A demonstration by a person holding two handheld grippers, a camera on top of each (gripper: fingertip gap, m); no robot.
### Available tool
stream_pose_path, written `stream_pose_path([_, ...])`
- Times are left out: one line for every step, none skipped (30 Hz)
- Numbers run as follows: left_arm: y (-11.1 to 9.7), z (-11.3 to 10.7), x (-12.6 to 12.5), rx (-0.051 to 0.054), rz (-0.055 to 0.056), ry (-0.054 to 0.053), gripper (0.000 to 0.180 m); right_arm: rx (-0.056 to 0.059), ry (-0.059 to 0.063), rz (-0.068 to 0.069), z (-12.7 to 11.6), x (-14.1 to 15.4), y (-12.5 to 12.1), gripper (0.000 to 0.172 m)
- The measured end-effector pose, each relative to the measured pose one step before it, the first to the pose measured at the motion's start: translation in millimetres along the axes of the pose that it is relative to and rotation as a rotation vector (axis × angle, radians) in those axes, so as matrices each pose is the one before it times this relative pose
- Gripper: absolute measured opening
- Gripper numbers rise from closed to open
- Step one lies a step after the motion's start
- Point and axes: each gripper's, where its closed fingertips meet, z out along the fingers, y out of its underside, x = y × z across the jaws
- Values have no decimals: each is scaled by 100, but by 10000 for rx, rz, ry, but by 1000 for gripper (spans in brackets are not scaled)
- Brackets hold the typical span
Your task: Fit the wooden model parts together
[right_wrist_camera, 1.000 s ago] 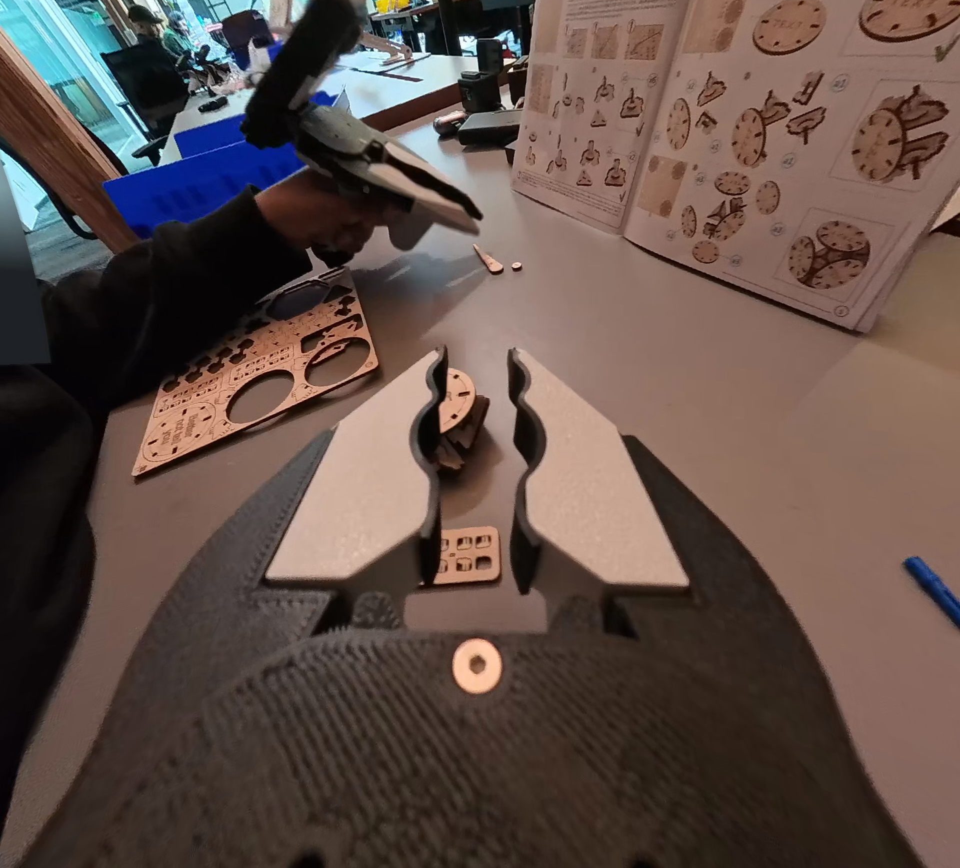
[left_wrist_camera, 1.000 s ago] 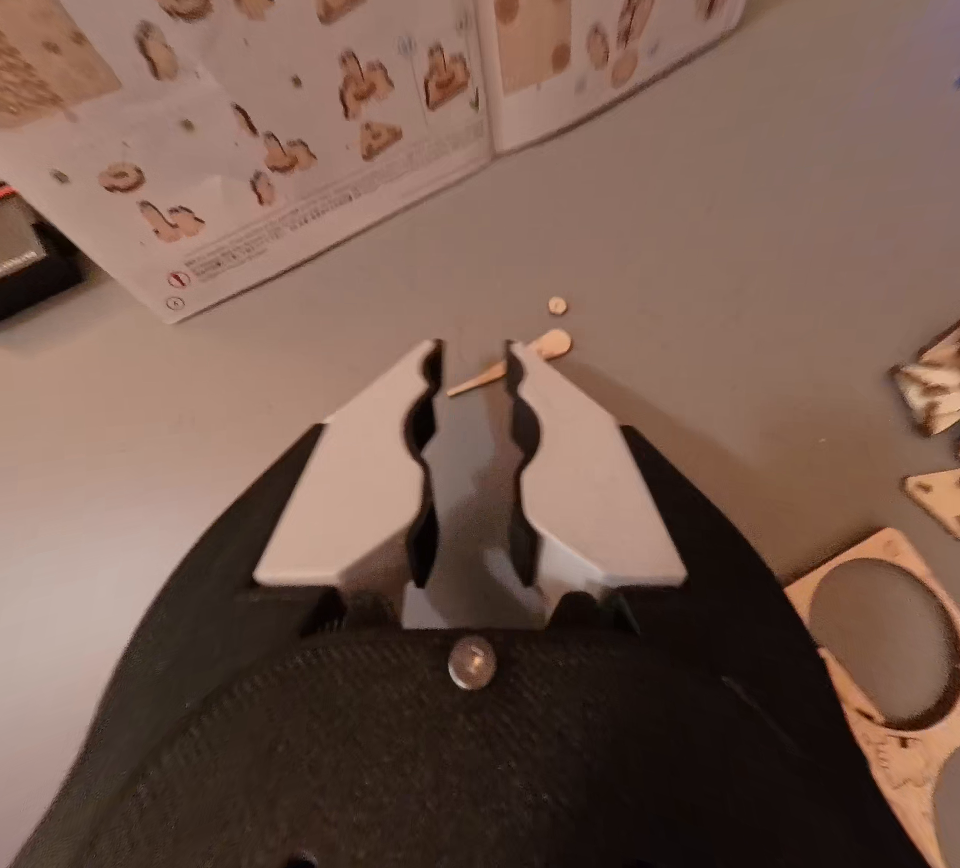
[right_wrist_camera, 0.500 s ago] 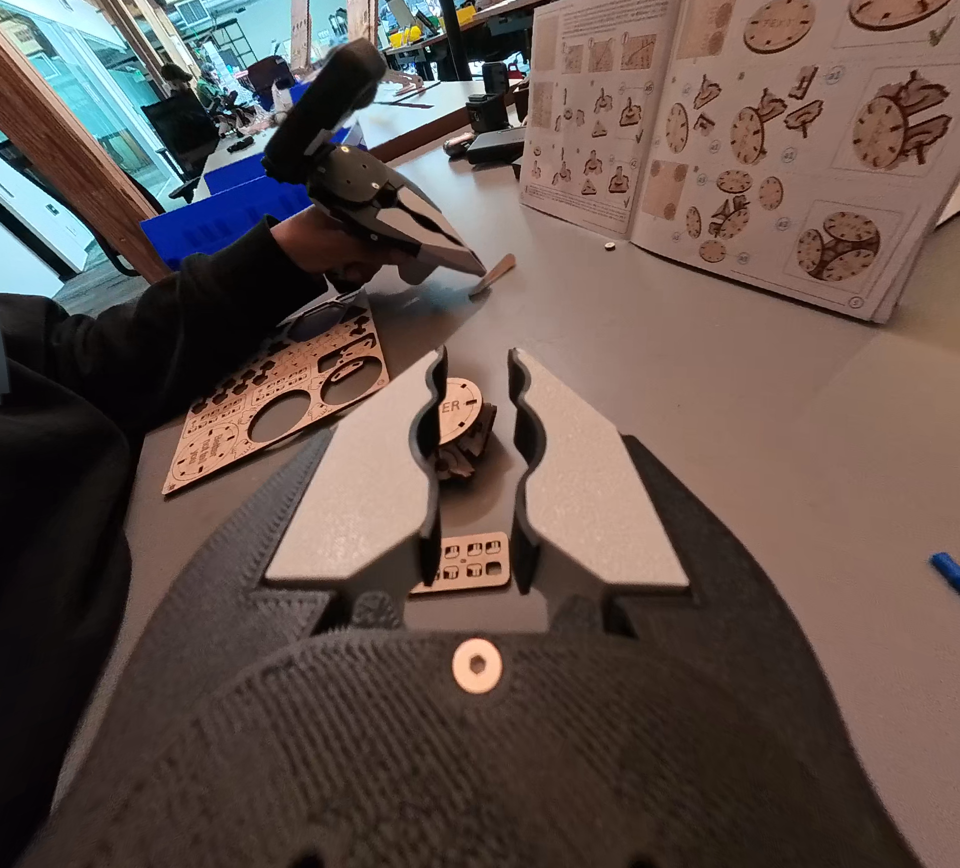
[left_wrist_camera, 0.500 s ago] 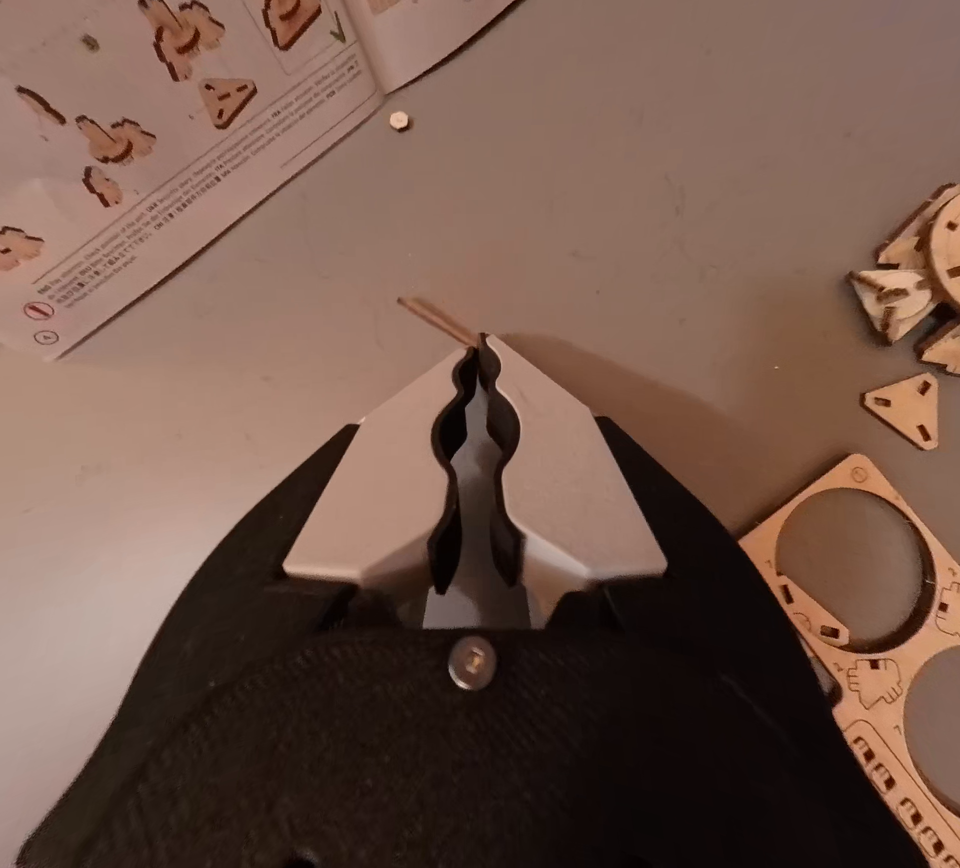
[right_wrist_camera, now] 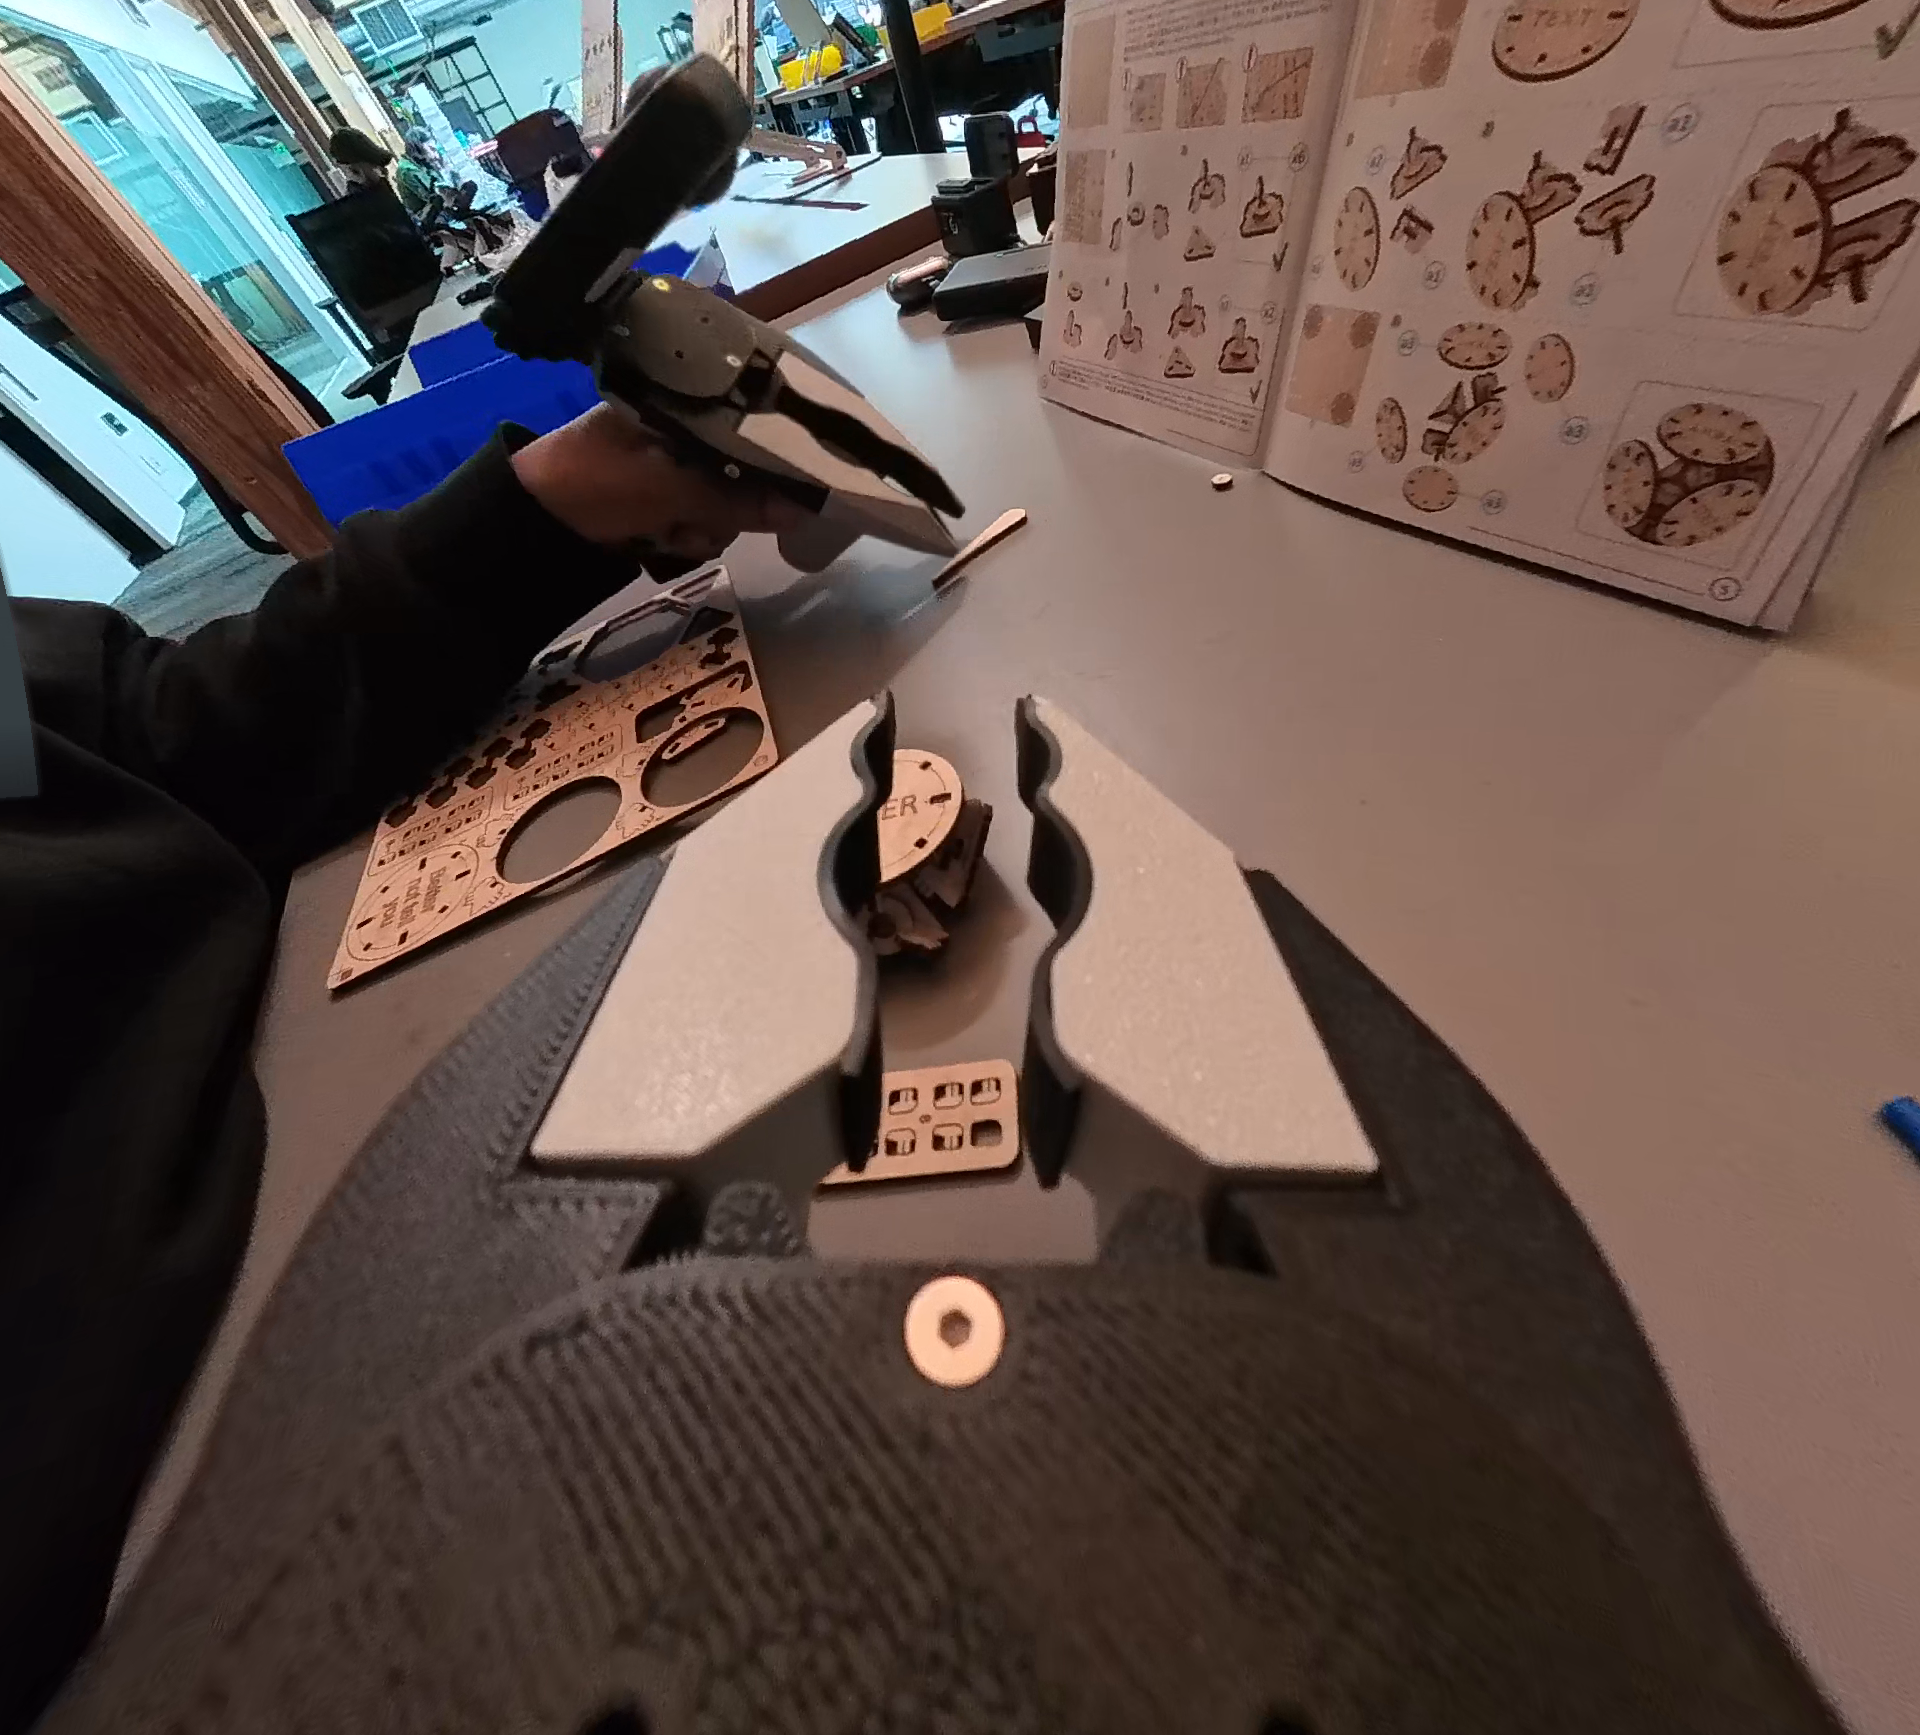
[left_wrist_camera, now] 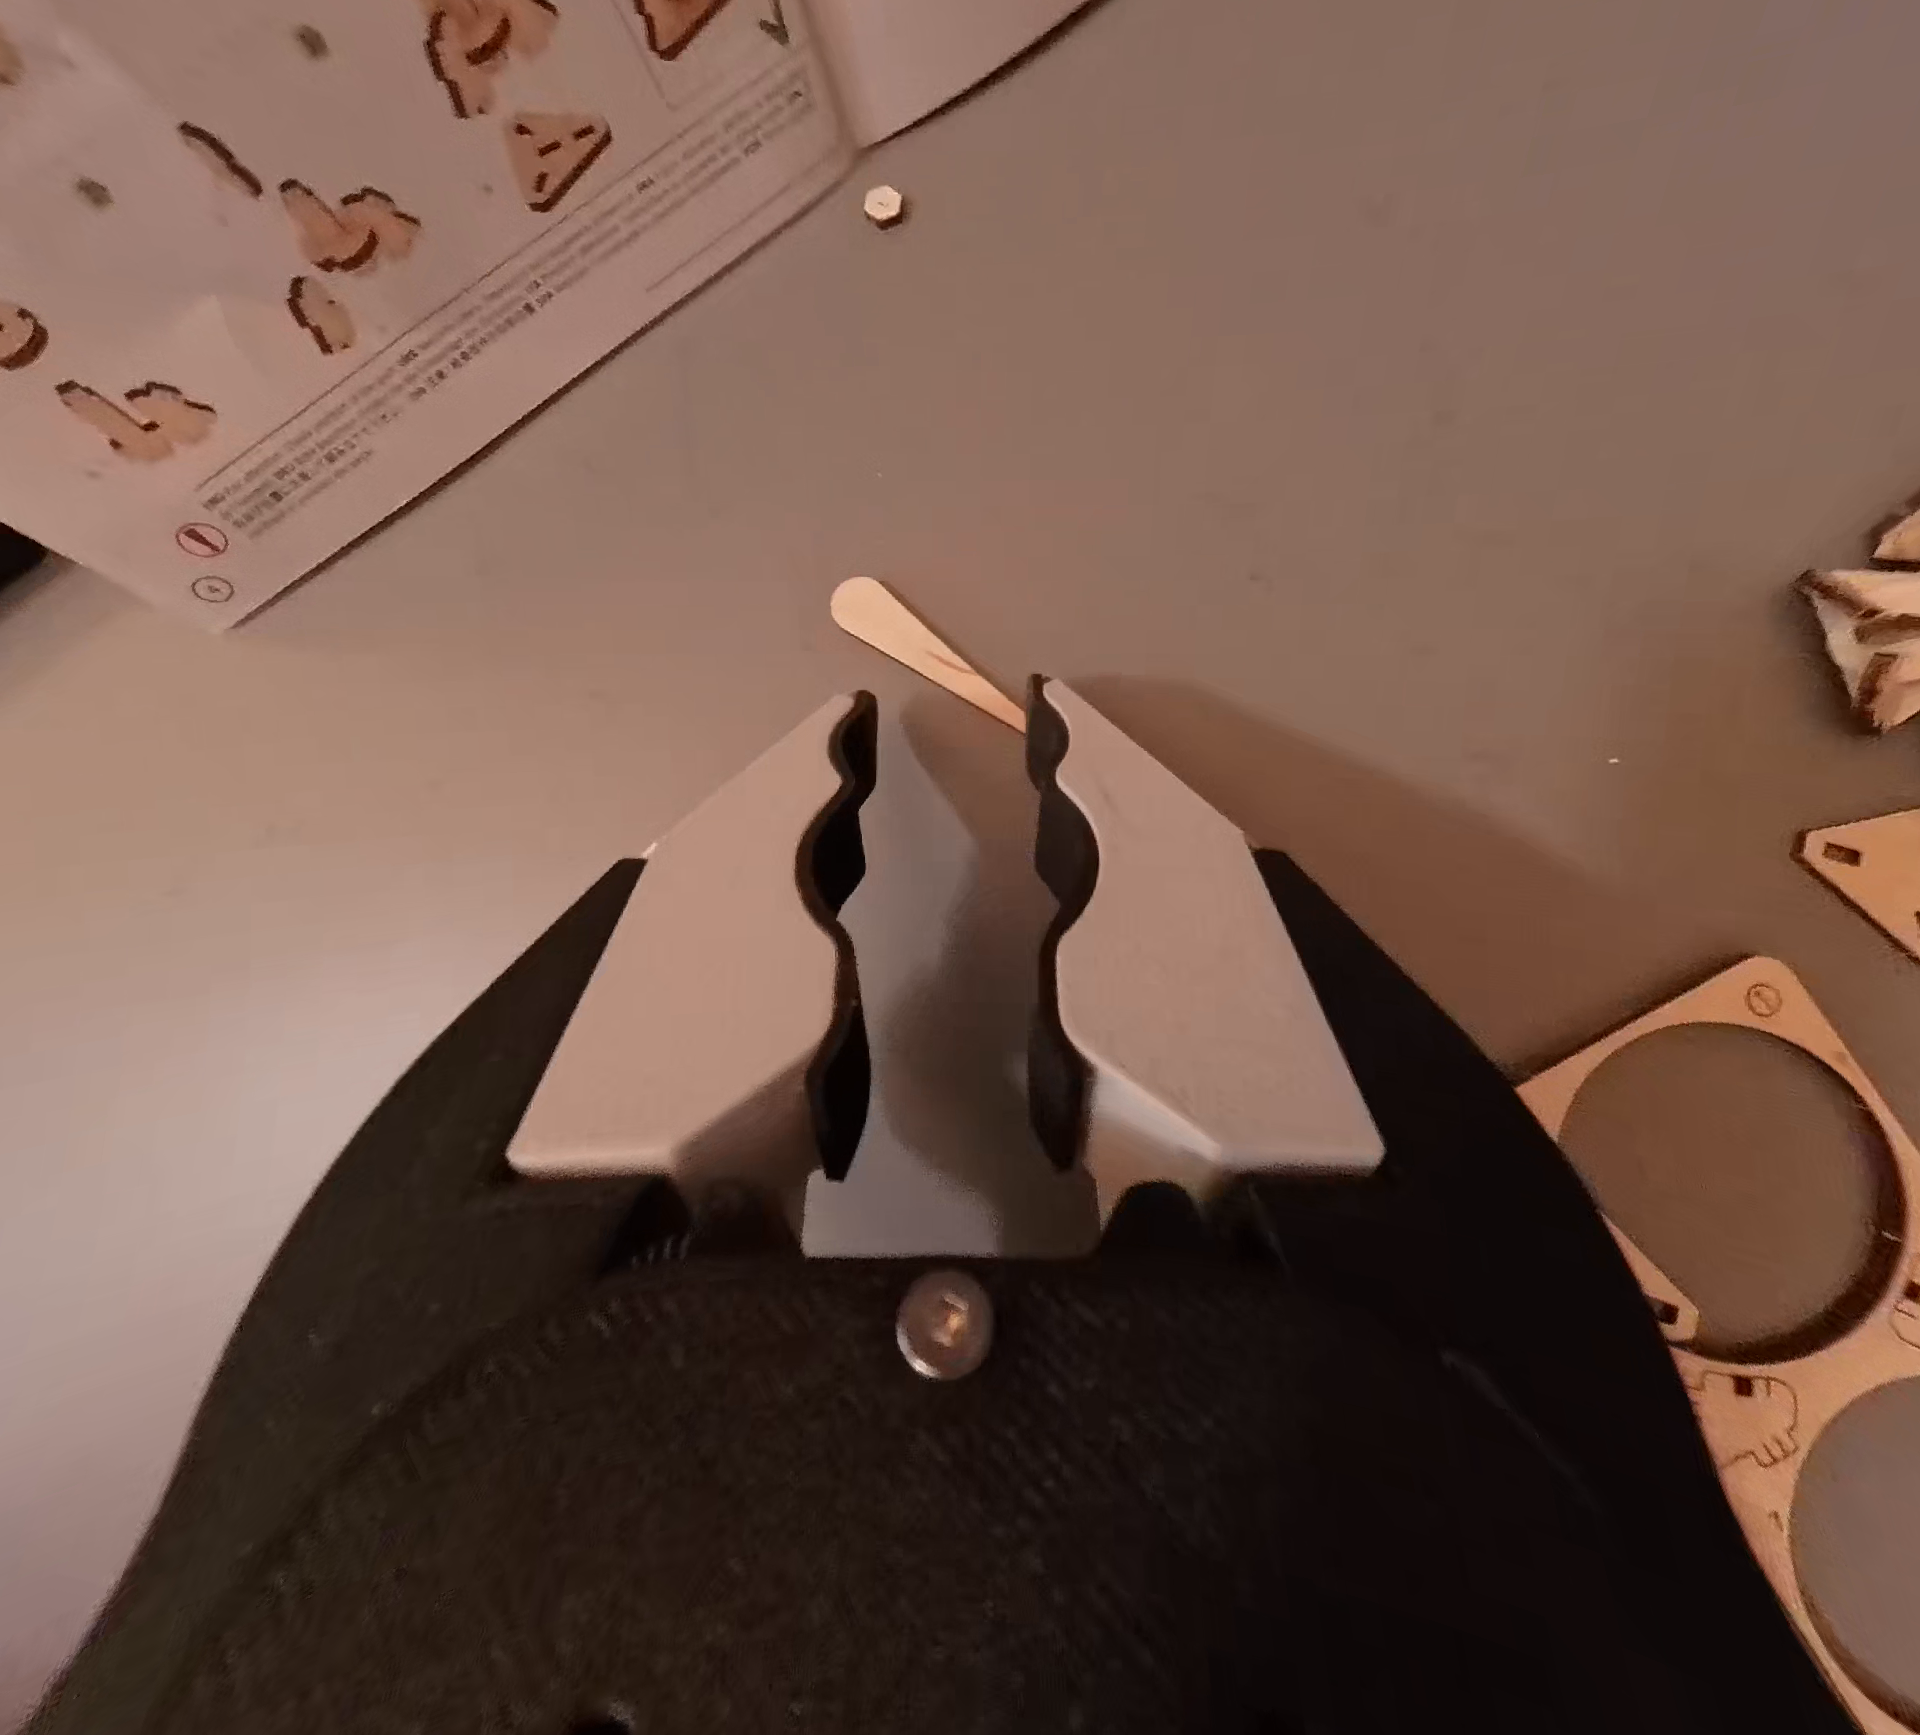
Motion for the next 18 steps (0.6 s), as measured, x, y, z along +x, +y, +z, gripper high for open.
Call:
stream_pose_path([174, 151, 35, -149, 198, -215, 30, -18, -1, 21, 29, 42, 63, 22])
stream_pose_path([310, 194, -3, -241, 200, -213, 32, -15, 0, 13, 21, 16, 49, 22])
stream_pose_path([208, 158, 73, -150, 127, -132, 33, -11, -2, 7, 22, 14, 35, 22])
stream_pose_path([-146, -20, 292, 84, 31, 94, 31, -8, 0, 4, 20, 7, 25, 22])
stream_pose_path([23, 27, 305, -27, 6, 161, 26, -3, -3, -1, 7, -6, 4, 22])
stream_pose_path([24, 22, 307, -20, -30, 196, 18, -4, -1, 0, 9, -2, 14, 22])
stream_pose_path([-40, -21, -43, 16, -9, -10, 5, -7, -2, 2, 9, 5, 14, 22])
stream_pose_path([60, -17, -100, -46, 51, -50, 2, -10, -2, 6, 9, 5, 28, 22])
stream_pose_path([-8, -9, 18, 2, -35, 45, 2, -3, -4, 4, 10, -9, 12, 22])
stream_pose_path([-90, -13, 74, 58, -75, 99, 1, 4, -2, -2, -9, -1, -14, 22])
stream_pose_path([-123, -18, 118, 87, -51, 126, 1, 2, 5, -8, -15, -5, -4, 21])
stream_pose_path([-177, -64, 115, 122, -1, 103, 1, 7, 4, -12, -13, -1, -33, 21])
stream_pose_path([-343, -142, 23, 212, -4, 35, 1, 17, 3, -10, -29, -11, -51, 21])
stream_pose_path([-532, -247, 167, 311, 21, 101, 1, 21, 1, -7, -36, -12, -55, 21])
stream_pose_path([-629, -321, 288, 352, 11, 162, 1, 21, -2, -3, -36, -19, -56, 21])
stream_pose_path([-720, -335, 340, 393, 6, 166, 1, 25, -6, -1, -31, -17, -64, 21])
stream_pose_path([-747, -312, 619, 416, 104, 312, 1, 28, -9, -5, -21, -31, -67, 21])
stream_pose_path([-732, -266, 734, 410, 120, 341, 1, 23, -20, -6, -25, -51, -47, 21])
